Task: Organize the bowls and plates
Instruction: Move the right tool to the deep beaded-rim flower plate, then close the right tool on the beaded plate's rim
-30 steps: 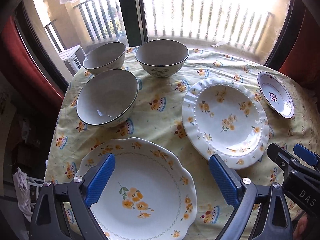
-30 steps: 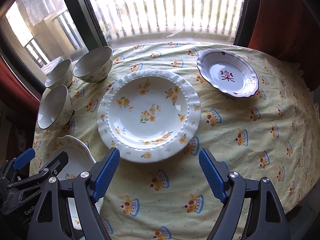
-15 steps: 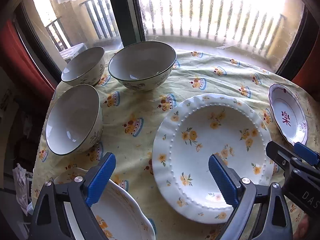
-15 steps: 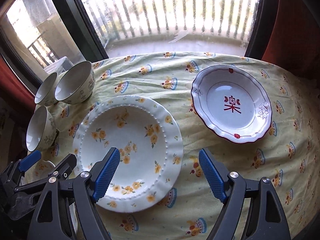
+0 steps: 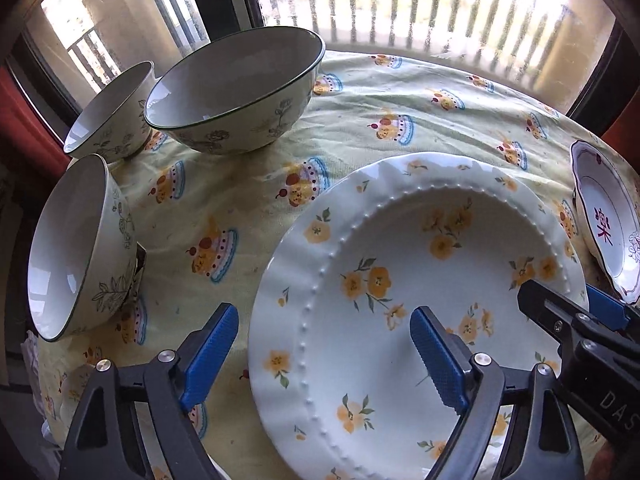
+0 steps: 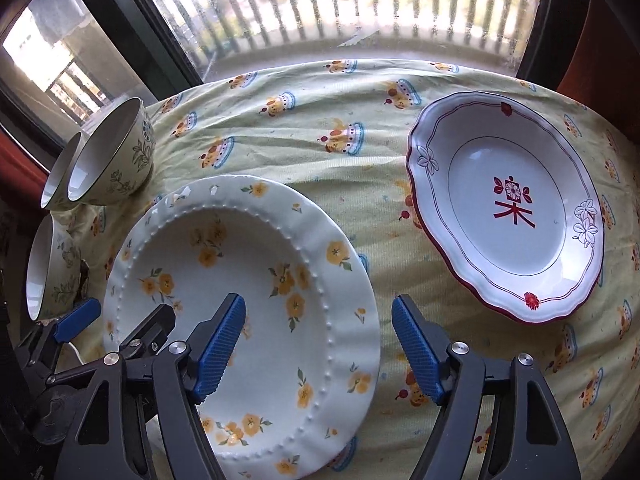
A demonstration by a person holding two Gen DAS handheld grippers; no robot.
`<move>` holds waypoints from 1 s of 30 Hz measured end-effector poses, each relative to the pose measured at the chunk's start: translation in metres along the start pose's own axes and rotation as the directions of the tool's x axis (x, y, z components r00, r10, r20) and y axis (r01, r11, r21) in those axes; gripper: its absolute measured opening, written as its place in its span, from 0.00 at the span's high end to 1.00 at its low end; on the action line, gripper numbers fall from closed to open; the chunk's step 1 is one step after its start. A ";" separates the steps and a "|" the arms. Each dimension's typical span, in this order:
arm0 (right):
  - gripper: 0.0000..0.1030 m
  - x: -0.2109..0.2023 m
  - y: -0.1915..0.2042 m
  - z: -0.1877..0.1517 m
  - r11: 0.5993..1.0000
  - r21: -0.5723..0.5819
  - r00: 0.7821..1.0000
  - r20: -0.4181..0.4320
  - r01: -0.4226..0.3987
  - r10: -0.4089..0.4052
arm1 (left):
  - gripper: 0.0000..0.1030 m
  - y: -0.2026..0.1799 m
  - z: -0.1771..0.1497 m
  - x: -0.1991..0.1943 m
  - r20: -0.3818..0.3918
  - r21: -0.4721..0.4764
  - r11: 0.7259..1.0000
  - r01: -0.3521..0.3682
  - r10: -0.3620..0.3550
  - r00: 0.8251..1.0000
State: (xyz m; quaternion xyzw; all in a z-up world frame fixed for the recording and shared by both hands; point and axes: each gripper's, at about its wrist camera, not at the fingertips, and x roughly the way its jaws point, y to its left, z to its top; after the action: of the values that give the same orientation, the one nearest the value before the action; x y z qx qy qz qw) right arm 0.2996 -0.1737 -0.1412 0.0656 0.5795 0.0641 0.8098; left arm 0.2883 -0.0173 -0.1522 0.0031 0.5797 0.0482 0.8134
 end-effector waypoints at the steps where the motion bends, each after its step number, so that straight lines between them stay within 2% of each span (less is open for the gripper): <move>1: 0.31 0.003 0.000 0.001 1.000 0.002 1.000 -0.007 -0.004 0.004 | 0.17 -0.001 0.000 0.002 -0.006 -0.001 1.000 0.005 -0.005 1.000; 4: 0.38 0.009 -0.001 0.001 1.000 0.013 1.000 -0.012 -0.013 0.013 | 0.18 -0.002 0.000 0.001 0.000 0.000 1.000 0.005 -0.005 1.000; 12: 0.50 0.008 -0.002 0.000 0.999 0.009 0.999 -0.010 0.038 -0.038 | 0.25 -0.006 0.001 -0.002 0.001 -0.008 1.000 0.010 -0.010 1.000; 20: 0.49 -0.006 -0.014 -0.028 0.995 0.064 0.997 -0.035 0.075 -0.073 | 0.25 -0.018 -0.025 -0.011 -0.035 0.059 0.997 0.049 -0.047 0.998; 30: 0.49 -0.037 -0.036 -0.086 0.981 0.146 0.991 -0.066 0.127 -0.119 | 0.25 -0.040 -0.073 -0.028 -0.087 0.139 0.985 0.105 -0.093 0.992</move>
State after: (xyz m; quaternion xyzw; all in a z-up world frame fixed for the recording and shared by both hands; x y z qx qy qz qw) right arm 0.2076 -0.2132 -0.1412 0.0883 0.6085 -0.0278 0.7882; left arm 0.2132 -0.0633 -0.1527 0.0308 0.6131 -0.0340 0.7887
